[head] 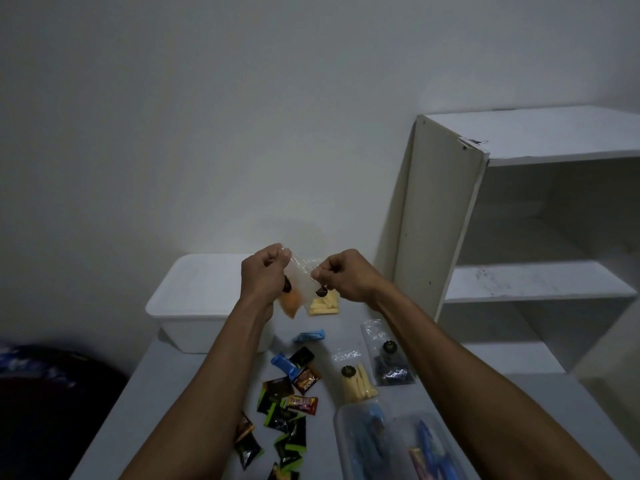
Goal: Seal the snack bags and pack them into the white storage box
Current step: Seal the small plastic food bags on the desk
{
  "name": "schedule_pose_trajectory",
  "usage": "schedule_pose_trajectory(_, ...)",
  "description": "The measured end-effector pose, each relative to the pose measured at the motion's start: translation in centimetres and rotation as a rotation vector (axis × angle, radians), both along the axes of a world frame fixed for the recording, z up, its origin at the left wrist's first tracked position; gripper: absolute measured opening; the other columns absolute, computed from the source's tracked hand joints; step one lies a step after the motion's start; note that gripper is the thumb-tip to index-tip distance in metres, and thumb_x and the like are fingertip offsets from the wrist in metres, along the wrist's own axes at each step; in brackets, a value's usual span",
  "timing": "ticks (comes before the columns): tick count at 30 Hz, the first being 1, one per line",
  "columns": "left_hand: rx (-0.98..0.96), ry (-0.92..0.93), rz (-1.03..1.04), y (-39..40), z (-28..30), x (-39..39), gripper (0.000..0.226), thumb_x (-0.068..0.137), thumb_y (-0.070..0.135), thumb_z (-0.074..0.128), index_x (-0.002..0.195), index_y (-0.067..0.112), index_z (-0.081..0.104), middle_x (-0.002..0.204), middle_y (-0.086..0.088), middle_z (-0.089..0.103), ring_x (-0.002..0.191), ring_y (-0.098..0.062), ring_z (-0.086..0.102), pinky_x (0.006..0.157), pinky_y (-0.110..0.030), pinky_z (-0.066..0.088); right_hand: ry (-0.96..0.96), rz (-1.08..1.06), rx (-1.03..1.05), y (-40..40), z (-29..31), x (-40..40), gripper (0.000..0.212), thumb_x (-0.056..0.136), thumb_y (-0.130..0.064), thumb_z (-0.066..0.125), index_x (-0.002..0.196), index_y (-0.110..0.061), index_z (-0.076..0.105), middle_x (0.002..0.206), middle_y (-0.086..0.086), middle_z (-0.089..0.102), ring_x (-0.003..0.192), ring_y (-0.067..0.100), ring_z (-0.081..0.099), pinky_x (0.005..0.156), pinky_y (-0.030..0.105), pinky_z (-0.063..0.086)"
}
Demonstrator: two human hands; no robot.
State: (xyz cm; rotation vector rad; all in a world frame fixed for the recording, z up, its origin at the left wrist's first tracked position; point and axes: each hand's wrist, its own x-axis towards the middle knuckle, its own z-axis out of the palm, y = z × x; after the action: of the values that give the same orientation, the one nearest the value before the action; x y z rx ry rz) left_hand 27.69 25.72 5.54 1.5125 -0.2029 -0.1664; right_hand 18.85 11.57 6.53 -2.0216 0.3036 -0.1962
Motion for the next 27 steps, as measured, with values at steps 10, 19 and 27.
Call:
schedule_pose_trajectory(10,-0.024,0.016,0.076,0.4,-0.3,0.1,0.007,0.093,0.019,0.065,0.09,0.015,0.069,0.096,-0.001,0.07,0.076,0.001,0.065,0.065,-0.013,0.047,-0.117,-0.068,-0.086,1.1,-1.4,0.2,0.028,0.081,-0.044,0.076,0.093,-0.019,0.071,0.09,-0.005,0.071,0.082,0.013,0.067,0.074,0.031,0.056)
schedule_pose_trajectory(19,-0.039,0.0,0.094,0.8,-0.8,0.1,0.021,0.085,0.026,0.074,0.094,0.009,0.065,0.089,0.0,0.067,0.081,-0.007,0.06,0.067,-0.015,0.044,-0.299,-0.336,0.171,2.1,-2.9,1.1,0.009,0.085,-0.027,0.076,0.085,-0.017,0.076,0.08,-0.002,0.074,0.076,0.009,0.067,0.074,0.027,0.057)
schedule_pose_trajectory(27,0.037,-0.008,-0.011,2.2,-2.2,1.2,0.021,0.086,0.022,0.074,0.103,0.014,0.067,0.094,-0.003,0.072,0.088,-0.009,0.065,0.068,-0.014,0.045,-0.27,-0.368,0.316,2.1,-2.6,0.9,0.011,0.087,-0.028,0.074,0.085,-0.018,0.073,0.081,0.001,0.07,0.073,0.01,0.063,0.062,0.025,0.05)
